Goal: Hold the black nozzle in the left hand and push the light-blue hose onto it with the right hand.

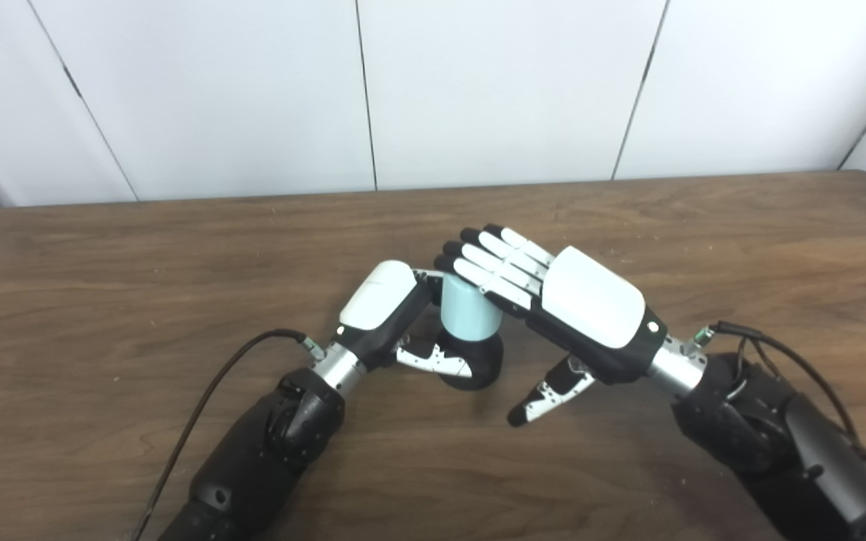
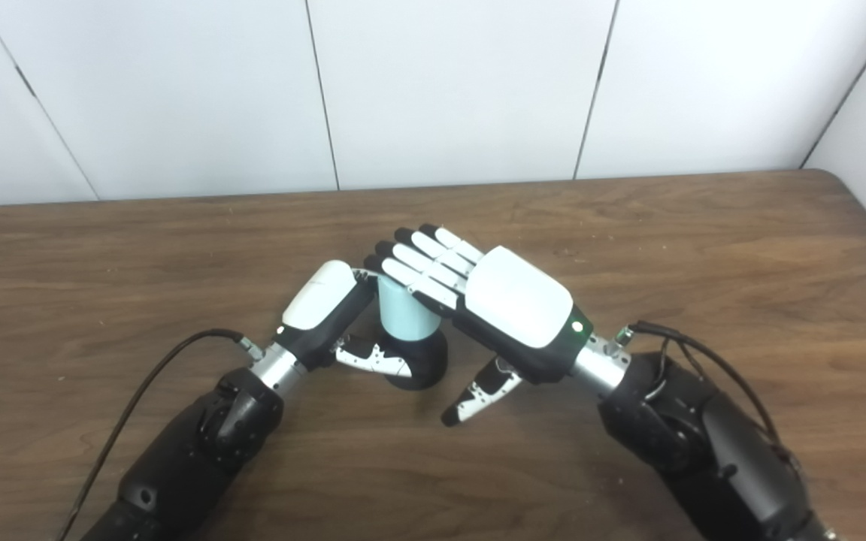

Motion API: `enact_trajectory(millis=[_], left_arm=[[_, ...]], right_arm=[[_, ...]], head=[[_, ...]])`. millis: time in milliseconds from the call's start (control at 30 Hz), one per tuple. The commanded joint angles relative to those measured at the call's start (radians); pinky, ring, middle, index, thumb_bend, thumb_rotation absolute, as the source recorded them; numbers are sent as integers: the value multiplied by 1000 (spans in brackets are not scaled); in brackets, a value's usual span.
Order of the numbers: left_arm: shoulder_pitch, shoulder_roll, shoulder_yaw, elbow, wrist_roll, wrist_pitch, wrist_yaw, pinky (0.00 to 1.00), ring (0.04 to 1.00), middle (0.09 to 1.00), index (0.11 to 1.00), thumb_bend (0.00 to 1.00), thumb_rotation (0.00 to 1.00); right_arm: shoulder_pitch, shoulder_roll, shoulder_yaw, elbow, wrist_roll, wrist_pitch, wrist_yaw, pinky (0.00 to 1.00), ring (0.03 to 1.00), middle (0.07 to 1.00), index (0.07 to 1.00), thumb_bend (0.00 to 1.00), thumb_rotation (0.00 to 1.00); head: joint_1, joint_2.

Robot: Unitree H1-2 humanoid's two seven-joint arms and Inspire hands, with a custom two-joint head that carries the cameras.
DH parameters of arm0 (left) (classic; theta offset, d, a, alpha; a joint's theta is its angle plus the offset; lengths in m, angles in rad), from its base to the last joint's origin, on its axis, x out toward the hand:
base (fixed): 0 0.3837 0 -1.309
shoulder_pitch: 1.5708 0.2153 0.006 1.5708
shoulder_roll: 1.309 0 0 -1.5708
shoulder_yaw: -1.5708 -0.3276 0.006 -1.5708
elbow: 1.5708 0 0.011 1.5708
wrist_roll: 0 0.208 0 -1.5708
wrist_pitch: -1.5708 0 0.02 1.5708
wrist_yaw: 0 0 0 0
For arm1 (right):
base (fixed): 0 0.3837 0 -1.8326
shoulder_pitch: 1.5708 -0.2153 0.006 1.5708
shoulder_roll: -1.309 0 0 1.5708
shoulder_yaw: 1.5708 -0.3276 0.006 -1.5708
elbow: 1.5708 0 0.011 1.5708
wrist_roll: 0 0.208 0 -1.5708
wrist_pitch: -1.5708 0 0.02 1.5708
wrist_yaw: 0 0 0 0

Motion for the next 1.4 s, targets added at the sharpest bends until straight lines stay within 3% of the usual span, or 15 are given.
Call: enact_trajectory(millis=[0, 200, 300, 500, 833, 900, 967, 1067, 1200, 1367], left_arm=[[170, -8, -58, 119, 20, 11, -38, 505, 488, 430, 417, 665, 420], [168, -12, -59, 116, 20, 13, -39, 509, 487, 429, 418, 665, 420], [167, -14, -58, 114, 19, 16, -42, 509, 485, 428, 418, 665, 420], [170, -8, -52, 88, 11, 19, -51, 508, 483, 428, 417, 665, 419], [163, 15, -25, 59, -6, -29, -39, 511, 494, 439, 409, 694, 441], [160, 12, -13, 56, -23, -42, -37, 539, 543, 515, 465, 751, 428], [161, 8, 0, 48, -54, -44, -52, 747, 690, 688, 596, 836, 432], [171, -5, 32, 31, -147, -28, -108, 949, 834, 871, 798, 921, 445], [176, -20, 72, 20, -212, -26, -147, 999, 936, 984, 962, 981, 464], [169, -38, 121, -4, -189, -59, -95, 1000, 997, 1000, 999, 1000, 569]], right_arm=[[-61, 50, -79, -49, -2, -47, -122, 1000, 1000, 1000, 1000, 841, 332], [-65, 105, -191, 13, 2, -89, -237, 1000, 1000, 1000, 1000, 826, 615], [-44, 120, -234, 33, 27, -75, -252, 1000, 1000, 1000, 1000, 848, 670], [53, 157, -286, 37, 123, -16, -229, 1000, 1000, 1000, 1000, 870, 673], [185, 211, -284, 86, 231, 48, -185, 1000, 1000, 1000, 1000, 853, 625], [196, 216, -287, 98, 285, 86, -152, 1000, 1000, 1000, 1000, 814, 675], [197, 218, -294, 95, 331, 126, -126, 1000, 1000, 1000, 1000, 773, 763], [199, 229, -301, 88, 390, 173, -99, 1000, 1000, 1000, 1000, 754, 824], [202, 239, -300, 86, 439, 200, -77, 1000, 1000, 1000, 1000, 732, 847], [210, 247, -288, 76, 471, 237, -45, 999, 1000, 1000, 1000, 729, 886]], head=[[0, 0], [2, 0], [6, -1], [4, -1], [-15, -3], [-9, -2], [-10, -3], [-11, -4], [-9, -5], [0, -4]])
